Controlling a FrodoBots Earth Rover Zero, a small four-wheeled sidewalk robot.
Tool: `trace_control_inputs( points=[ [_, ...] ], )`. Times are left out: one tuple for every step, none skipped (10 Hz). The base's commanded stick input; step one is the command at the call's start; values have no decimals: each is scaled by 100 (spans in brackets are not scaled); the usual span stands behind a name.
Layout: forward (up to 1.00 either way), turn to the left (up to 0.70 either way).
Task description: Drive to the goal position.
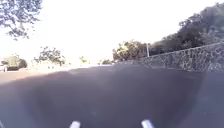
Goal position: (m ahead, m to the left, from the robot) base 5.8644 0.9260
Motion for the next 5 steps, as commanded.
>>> trace_control_inputs(
  points=[
    [70, 0],
    [70, 0],
    [70, 0],
    [70, 0],
    [70, 0]
  ],
)
